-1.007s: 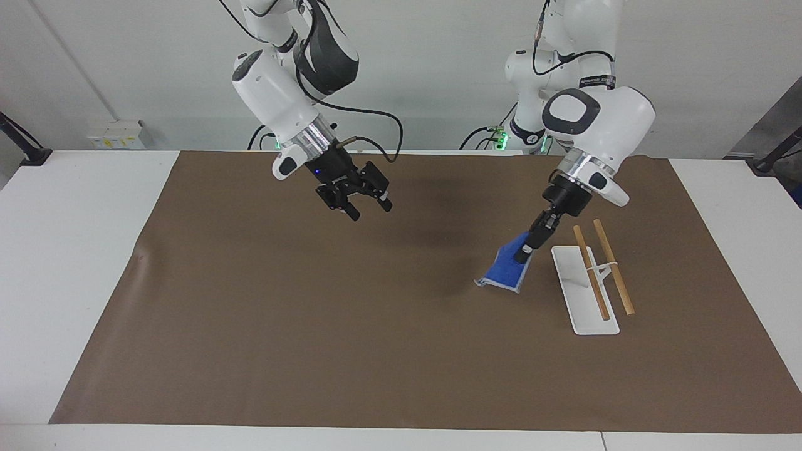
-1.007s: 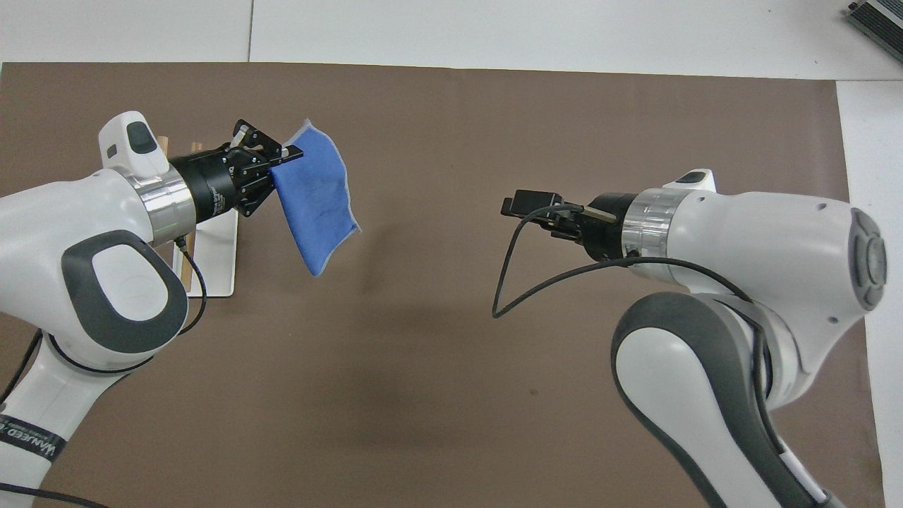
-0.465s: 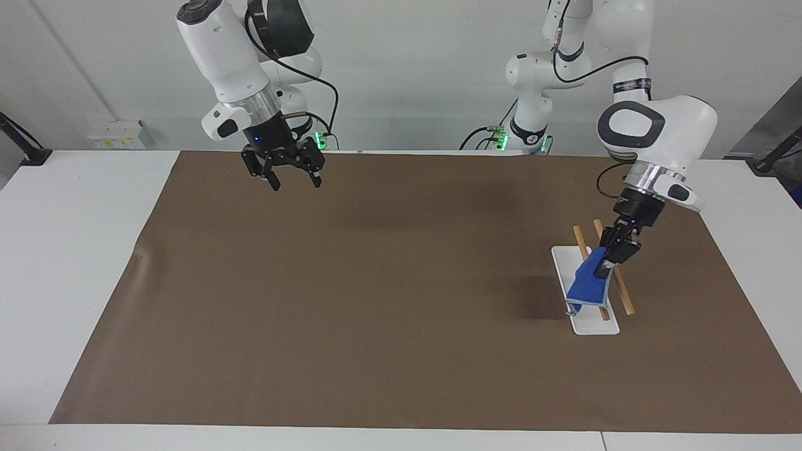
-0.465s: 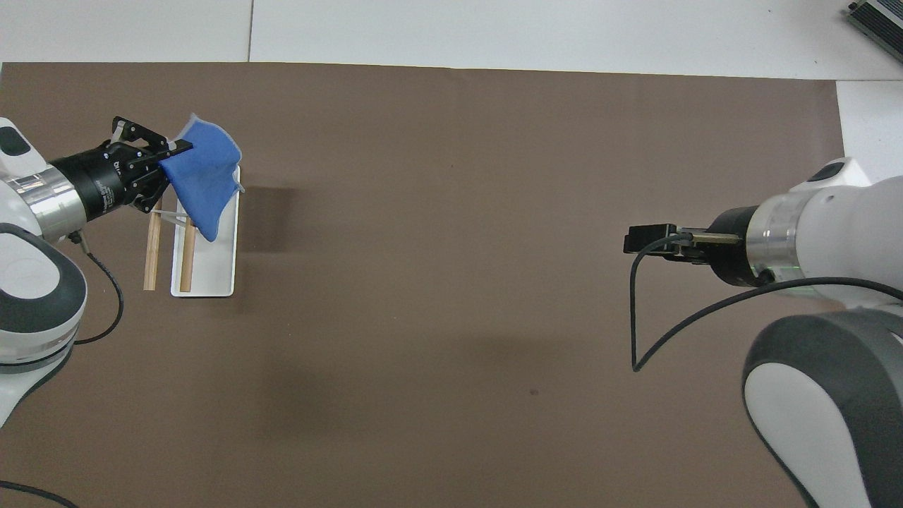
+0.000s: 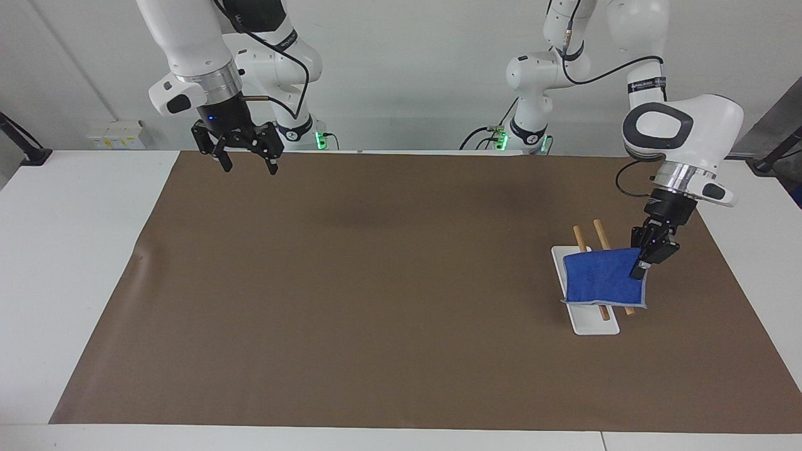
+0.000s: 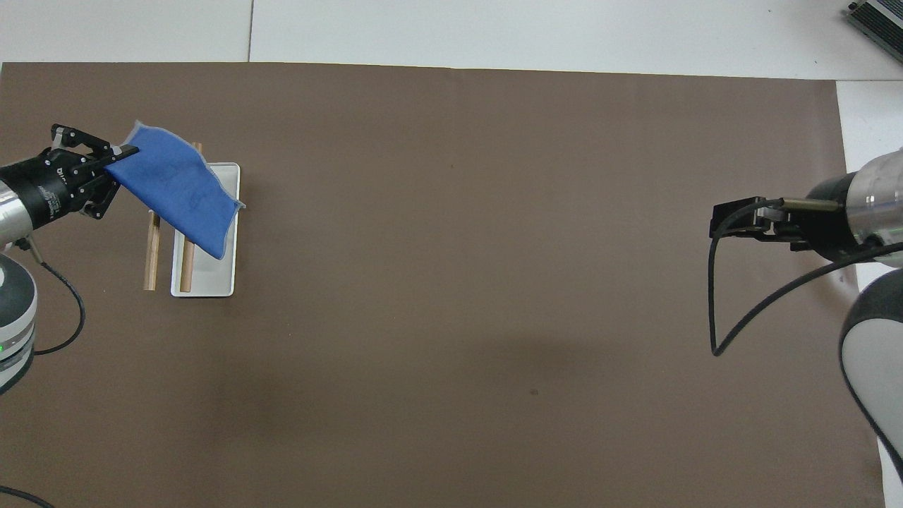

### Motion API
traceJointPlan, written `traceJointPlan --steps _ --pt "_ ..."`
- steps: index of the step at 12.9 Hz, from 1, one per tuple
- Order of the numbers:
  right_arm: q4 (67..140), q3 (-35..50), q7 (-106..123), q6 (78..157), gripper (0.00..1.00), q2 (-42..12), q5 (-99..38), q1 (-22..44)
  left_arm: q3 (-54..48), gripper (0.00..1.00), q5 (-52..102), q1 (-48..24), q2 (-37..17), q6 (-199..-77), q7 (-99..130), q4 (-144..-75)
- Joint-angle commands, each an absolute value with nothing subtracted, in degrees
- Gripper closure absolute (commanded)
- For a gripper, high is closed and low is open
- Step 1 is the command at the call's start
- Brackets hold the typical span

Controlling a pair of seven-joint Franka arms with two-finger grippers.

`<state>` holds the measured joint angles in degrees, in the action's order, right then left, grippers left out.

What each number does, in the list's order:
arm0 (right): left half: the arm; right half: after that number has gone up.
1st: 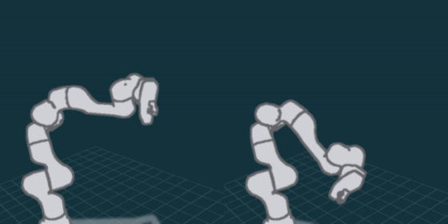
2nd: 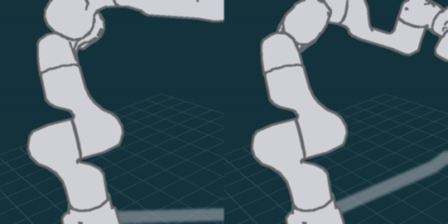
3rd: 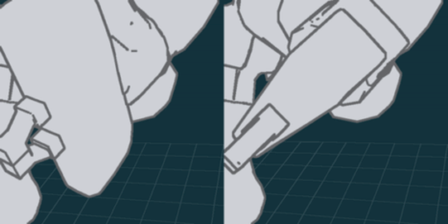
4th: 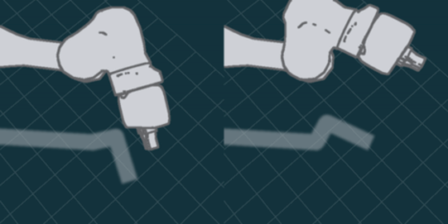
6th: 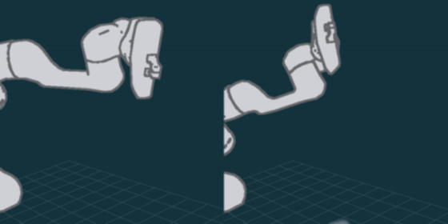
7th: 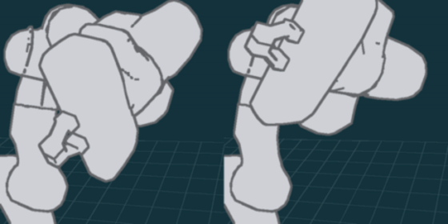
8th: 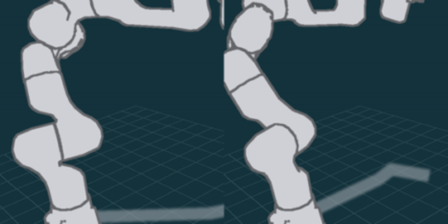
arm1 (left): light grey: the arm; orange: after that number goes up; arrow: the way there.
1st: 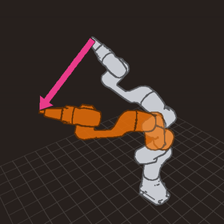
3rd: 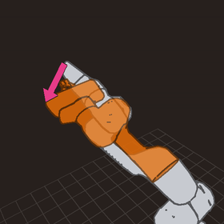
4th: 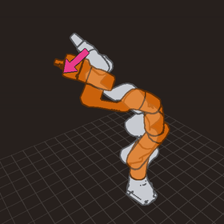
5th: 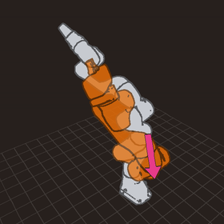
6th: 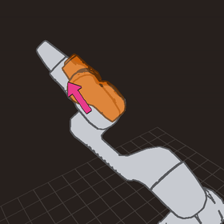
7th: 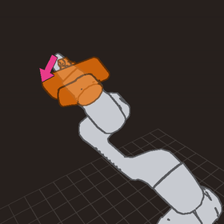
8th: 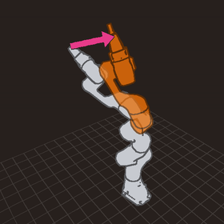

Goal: Right arm passes towel to left arm to hang
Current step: 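Lower the towel with the left gripper over the wooden sticks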

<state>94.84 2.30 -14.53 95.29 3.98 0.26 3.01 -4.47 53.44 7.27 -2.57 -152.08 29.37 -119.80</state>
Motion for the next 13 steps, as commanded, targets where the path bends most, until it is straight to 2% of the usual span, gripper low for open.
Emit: traceJointPlan --steps 1,13 --pt "91.3 3.0 -15.3 91.6 0.0 2.5 3.7 2.5 -5.0 1.0 53.7 8.8 -1.1 -152.0 28.8 -122.2" --pt "93.3 2.7 -11.8 91.9 0.0 3.3 -1.7 -0.5 -5.0 1.0 53.6 12.7 1.7 -152.5 28.8 -130.7"
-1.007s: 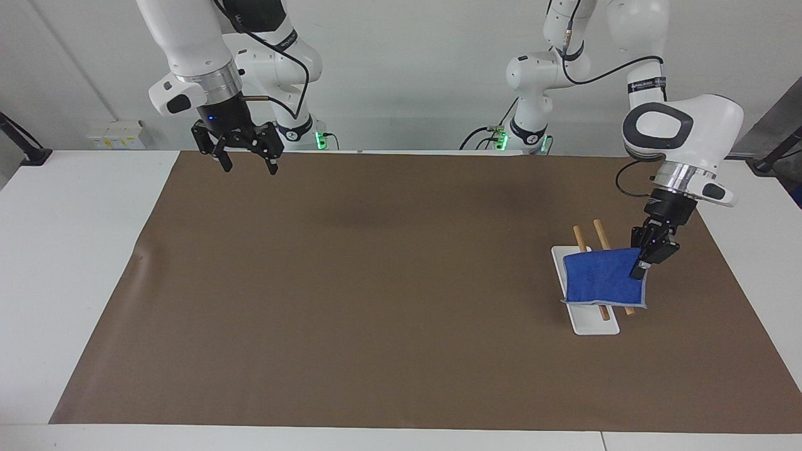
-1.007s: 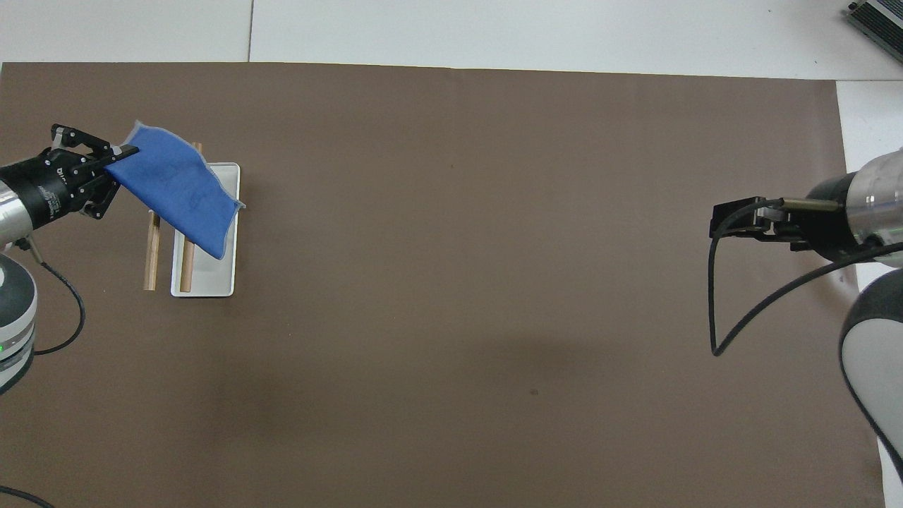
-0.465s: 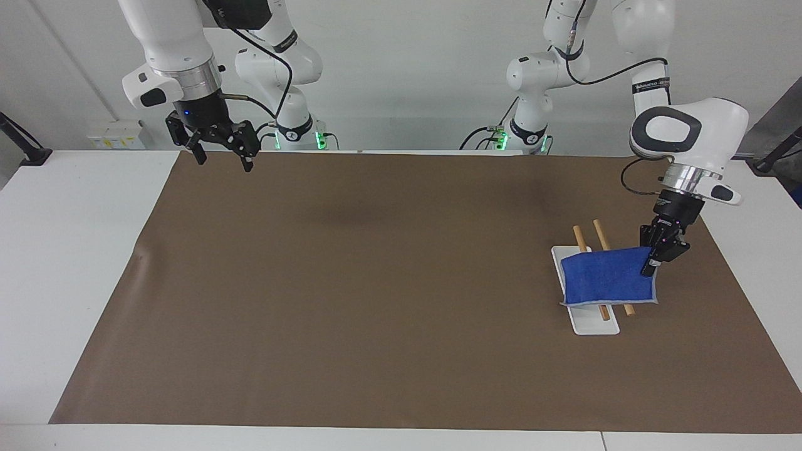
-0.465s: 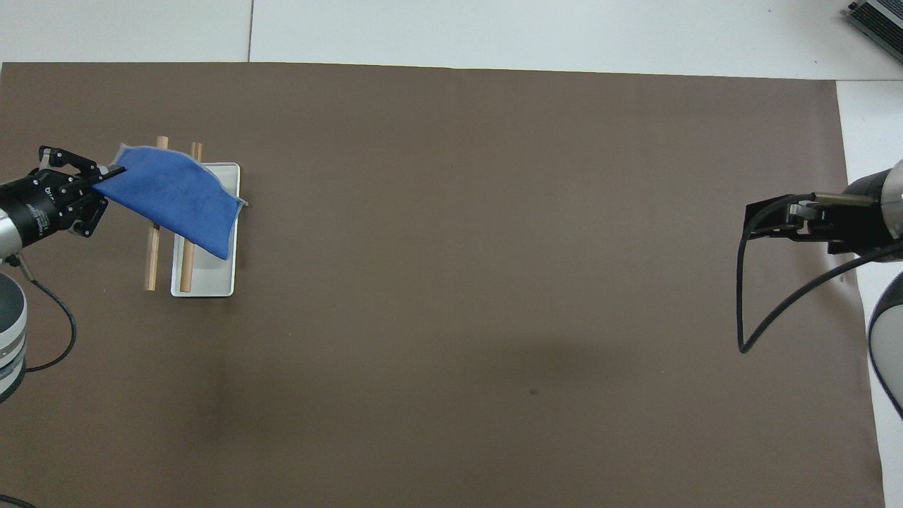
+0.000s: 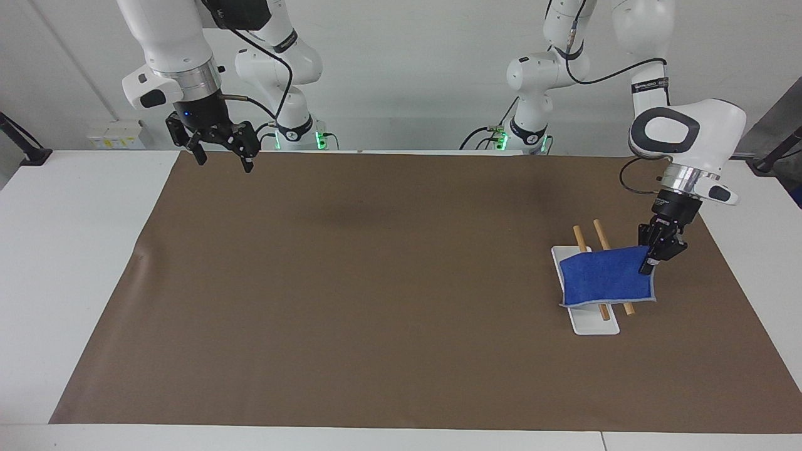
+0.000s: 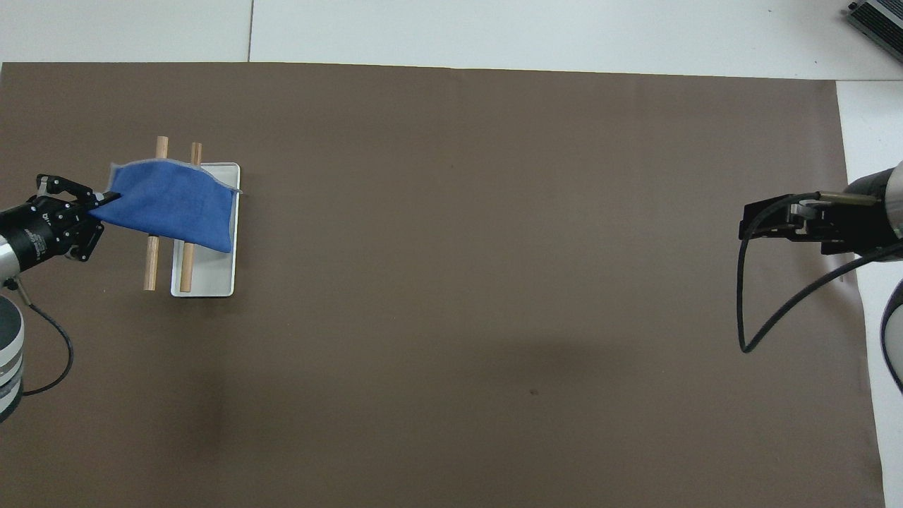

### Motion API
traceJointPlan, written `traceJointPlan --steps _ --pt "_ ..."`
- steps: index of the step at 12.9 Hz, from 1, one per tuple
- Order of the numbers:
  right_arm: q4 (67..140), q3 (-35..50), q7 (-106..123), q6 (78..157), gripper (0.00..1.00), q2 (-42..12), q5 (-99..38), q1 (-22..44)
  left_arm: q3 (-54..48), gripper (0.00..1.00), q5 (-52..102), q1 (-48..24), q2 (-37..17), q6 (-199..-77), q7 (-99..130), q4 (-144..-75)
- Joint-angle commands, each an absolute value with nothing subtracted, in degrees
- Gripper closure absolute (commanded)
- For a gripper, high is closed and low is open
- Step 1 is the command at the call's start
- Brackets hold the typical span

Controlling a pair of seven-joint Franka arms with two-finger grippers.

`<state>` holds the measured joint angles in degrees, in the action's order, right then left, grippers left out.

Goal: Right arm passes towel to left arm to hang
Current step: 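Lower the towel with the left gripper over the wooden sticks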

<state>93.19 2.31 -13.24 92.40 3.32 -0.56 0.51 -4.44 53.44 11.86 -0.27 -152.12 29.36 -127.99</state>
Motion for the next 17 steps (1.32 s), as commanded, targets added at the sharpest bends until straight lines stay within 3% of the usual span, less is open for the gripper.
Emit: traceJointPlan --steps 1,11,12,14,16,17 --pt "93.3 2.7 -11.8 91.9 0.0 3.4 -1.6 -0.5 -5.0 1.0 53.6 12.7 1.7 -152.7 28.8 -131.4" --pt "93.3 2.5 -6.3 91.8 0.0 3.4 -0.8 -0.9 -5.1 1.0 53.6 12.0 2.8 -157.4 28.8 -137.3" --pt "93.3 2.5 -6.3 91.8 0.0 3.4 -0.8 -0.9 -5.1 0.88 53.6 12.3 2.8 -157.4 28.7 -137.3" --pt "93.3 2.5 -6.3 91.3 0.0 3.4 -0.7 -0.9 -5.1 0.35 53.6 12.6 2.8 -157.4 28.7 -137.3" --pt "93.3 2.5 -6.3 91.3 0.0 3.4 0.4 -0.7 -5.1 0.21 53.6 12.7 2.7 -157.4 28.7 -137.2" --pt "93.3 2.5 -6.3 91.3 0.0 3.4 0.6 -0.5 -5.1 0.21 53.6 12.7 2.7 -157.4 28.7 -137.2"
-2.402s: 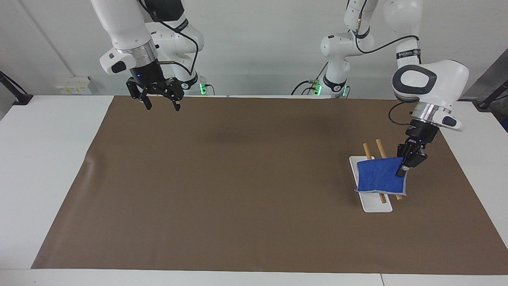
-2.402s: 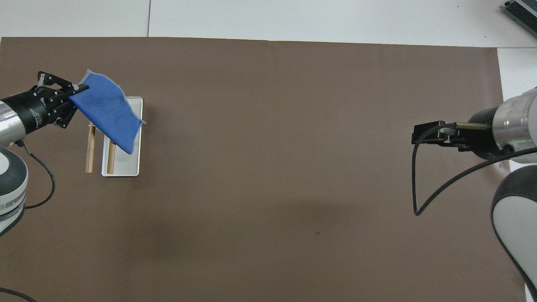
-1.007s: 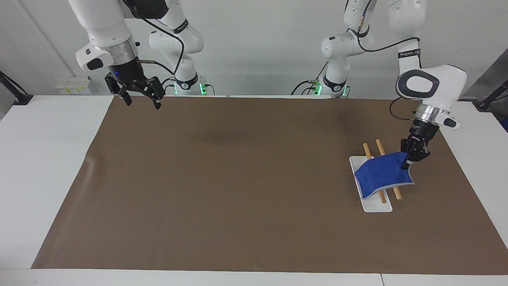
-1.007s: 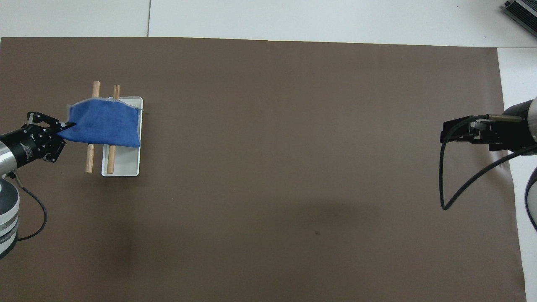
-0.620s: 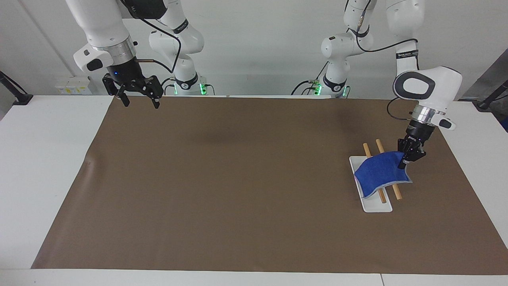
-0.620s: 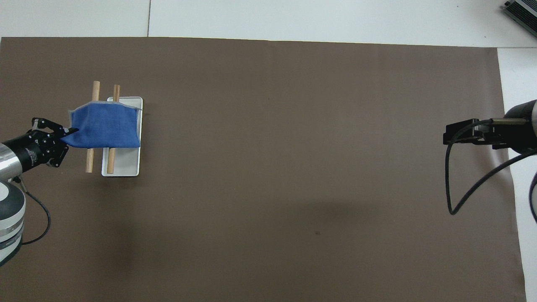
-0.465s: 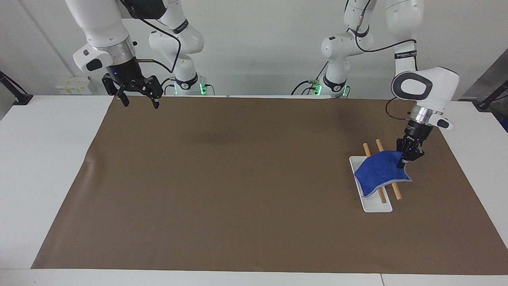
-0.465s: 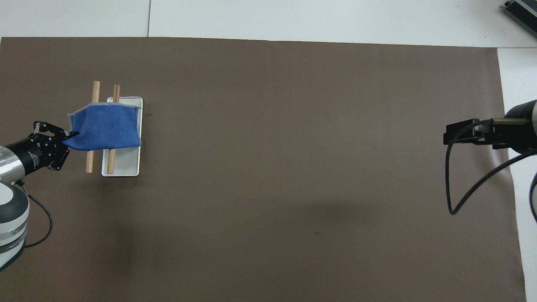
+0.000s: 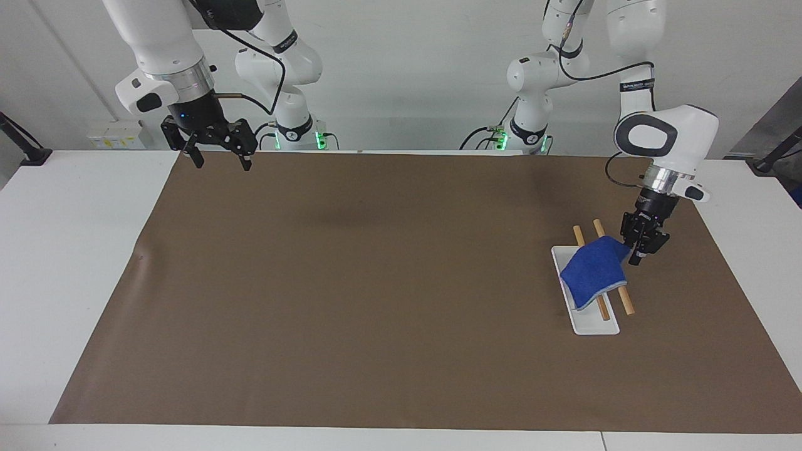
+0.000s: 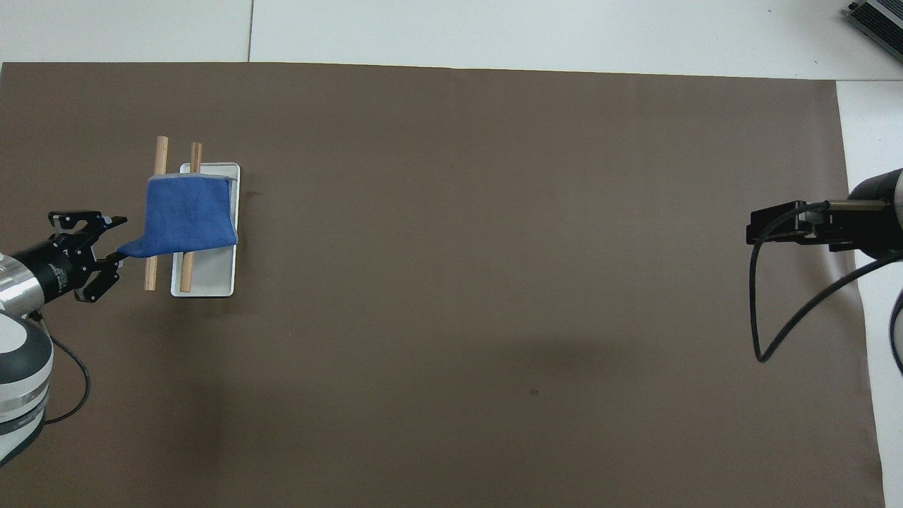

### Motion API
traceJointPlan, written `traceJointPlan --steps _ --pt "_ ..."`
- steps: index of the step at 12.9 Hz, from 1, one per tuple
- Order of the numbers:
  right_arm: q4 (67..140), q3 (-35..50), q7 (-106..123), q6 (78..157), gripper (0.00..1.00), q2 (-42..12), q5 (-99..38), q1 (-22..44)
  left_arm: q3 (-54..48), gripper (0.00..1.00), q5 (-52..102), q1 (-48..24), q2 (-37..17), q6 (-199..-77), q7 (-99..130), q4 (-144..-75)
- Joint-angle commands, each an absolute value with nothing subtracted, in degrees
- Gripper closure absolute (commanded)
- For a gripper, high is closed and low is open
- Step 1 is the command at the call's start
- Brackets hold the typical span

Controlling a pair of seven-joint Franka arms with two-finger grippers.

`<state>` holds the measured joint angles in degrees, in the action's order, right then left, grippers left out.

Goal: Right arm passes towel to left arm to hang
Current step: 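Lower the towel with the left gripper over the wooden sticks, then open the left gripper and draw it back from the towel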

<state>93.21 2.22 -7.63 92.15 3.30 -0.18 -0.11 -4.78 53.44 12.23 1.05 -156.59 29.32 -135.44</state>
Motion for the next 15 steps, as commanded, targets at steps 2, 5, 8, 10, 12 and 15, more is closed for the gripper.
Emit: traceJointPlan --steps 2,5,8,10,12,15 --pt "93.3 2.6 -6.4 91.2 0.0 3.6 0.5 -0.6 -5.0 0.21 53.6 12.8 2.7 -157.4 28.7 -136.8" --pt "93.5 2.6 -6.9 91.3 0.0 3.6 0.0 -0.7 -5.0 0.21 53.6 15.0 1.9 -154.8 28.7 -134.0" --pt "93.6 2.6 -6.9 91.3 0.0 3.6 -0.4 -0.9 -5.0 0.21 52.3 16.8 1.7 -150.3 28.7 -131.5" --pt "93.7 2.6 -6.8 91.4 0.0 3.6 -0.4 -0.9 -5.0 0.21 46.4 18.8 1.1 -145.2 28.7 -129.0" --pt "93.7 2.6 -6.5 91.4 0.0 3.7 -0.4 -0.9 -5.0 0.21 37.7 20.2 -0.2 -137.3 28.7 -124.0" --pt "93.8 2.6 -6.2 91.6 0.0 3.7 -0.4 -1.0 -5.0 0.2 24.6 20.6 -3.7 -122.8 28.7 -112.2"
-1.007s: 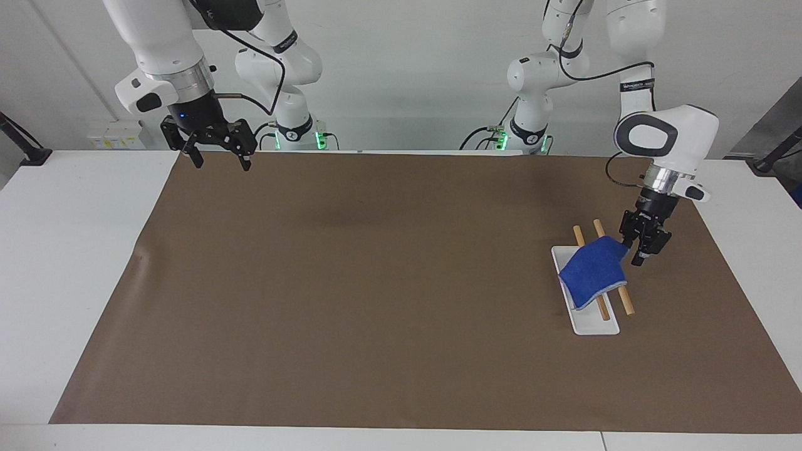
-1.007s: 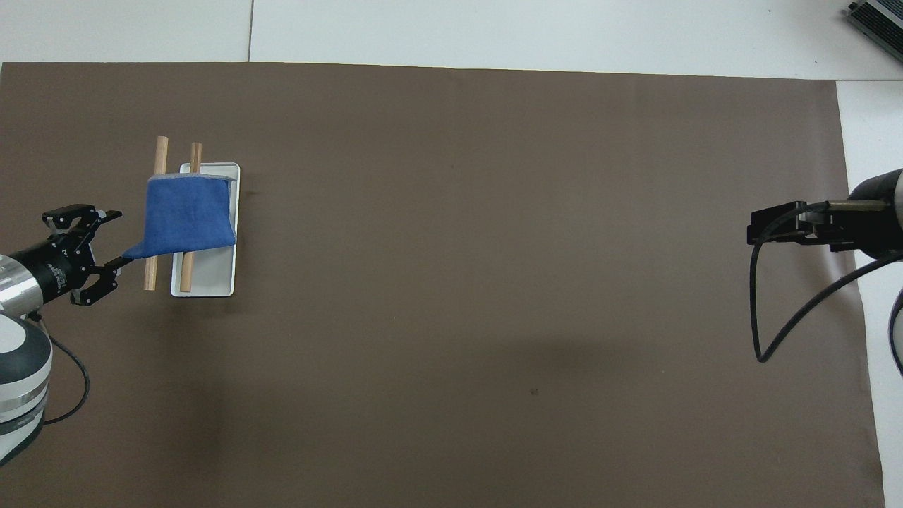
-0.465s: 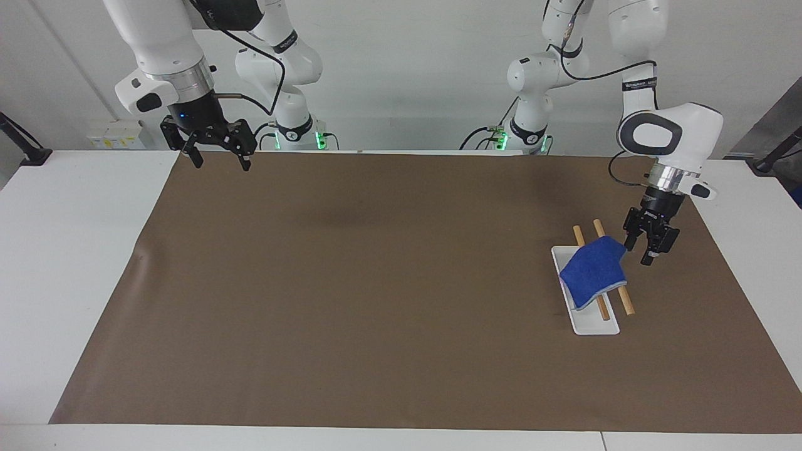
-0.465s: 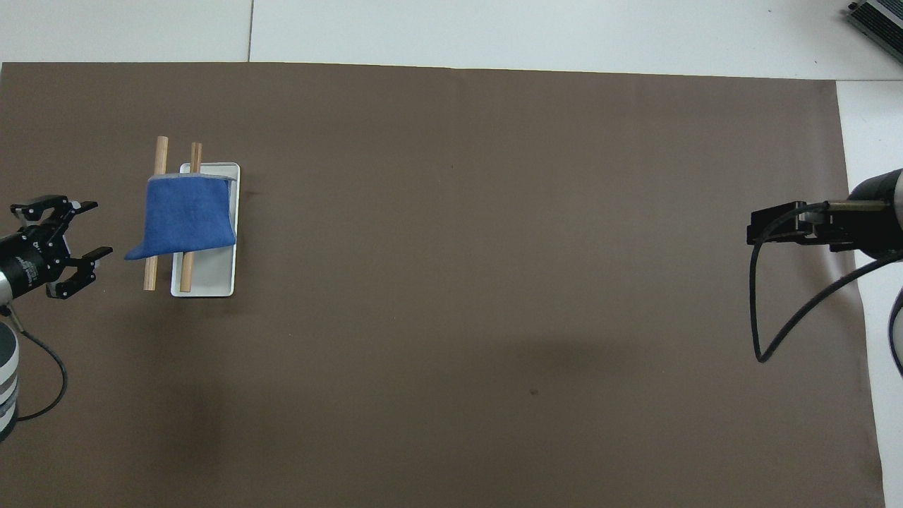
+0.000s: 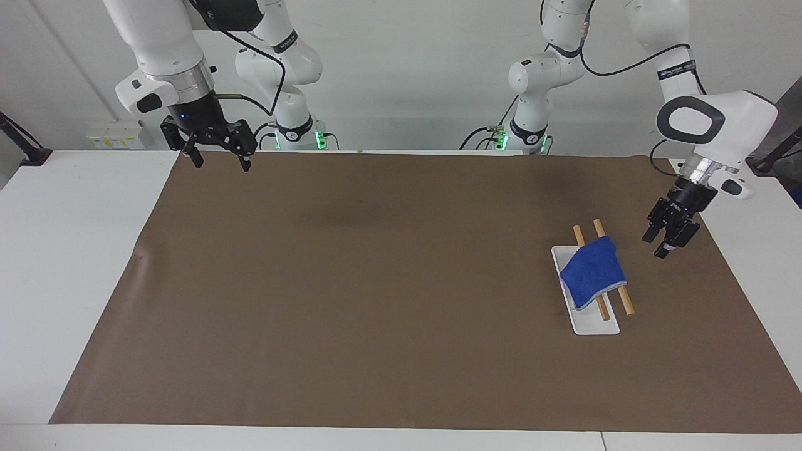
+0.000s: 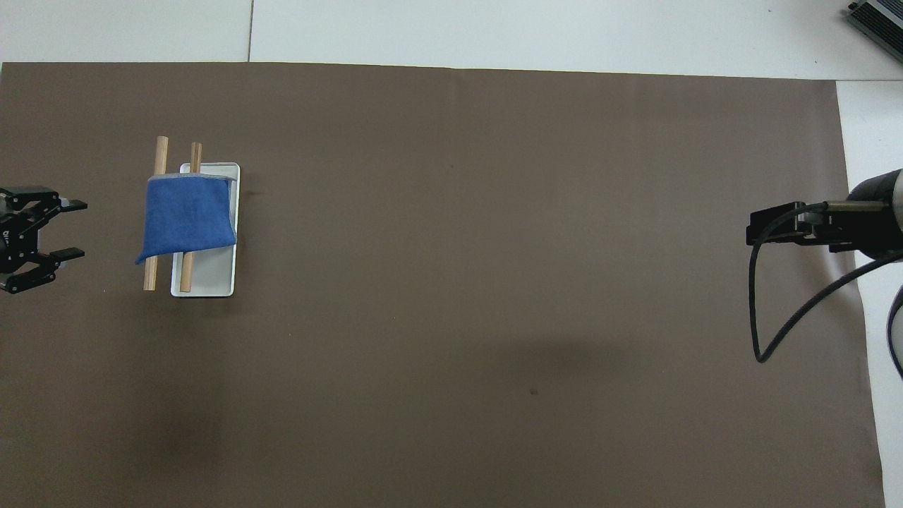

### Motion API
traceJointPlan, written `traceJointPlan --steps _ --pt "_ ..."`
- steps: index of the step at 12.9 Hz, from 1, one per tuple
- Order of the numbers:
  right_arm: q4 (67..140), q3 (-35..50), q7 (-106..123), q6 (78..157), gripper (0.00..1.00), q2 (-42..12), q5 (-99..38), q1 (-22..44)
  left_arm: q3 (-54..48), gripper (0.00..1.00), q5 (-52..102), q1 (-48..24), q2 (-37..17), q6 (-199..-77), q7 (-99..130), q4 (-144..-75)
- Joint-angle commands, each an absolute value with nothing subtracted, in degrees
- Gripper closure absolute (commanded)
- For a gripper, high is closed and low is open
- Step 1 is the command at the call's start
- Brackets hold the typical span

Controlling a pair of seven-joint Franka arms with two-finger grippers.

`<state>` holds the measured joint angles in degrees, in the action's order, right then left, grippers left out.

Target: Right arm passes towel to left arm to hang

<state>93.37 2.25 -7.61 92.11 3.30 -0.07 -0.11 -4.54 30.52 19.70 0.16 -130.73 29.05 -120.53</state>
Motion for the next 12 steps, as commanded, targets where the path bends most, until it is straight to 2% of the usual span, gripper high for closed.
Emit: traceJointPlan --steps 1,3,5,12 --pt "93.8 2.6 -6.2 91.6 0.0 3.7 -0.4 -1.0 -5.0 0.2 21.6 20.2 -4.8 -118.1 28.6 -108.1" --pt "93.8 2.5 -6.2 91.5 0.0 3.7 -0.4 -1.0 -5.5 0.2 16.1 19.3 -5.7 -109.6 28.3 -101.6" --pt "93.9 2.5 -6.2 91.6 0.0 3.7 -0.4 -1.0 -5.6 0.2 11.5 15.2 -5.5 -103.5 28.2 -96.9" --pt "93.9 2.5 -6.2 91.5 0.0 3.7 -0.4 -1.0 -5.8 0.21 1.2 1.8 -5.4 -89.6 22.6 -88.5"
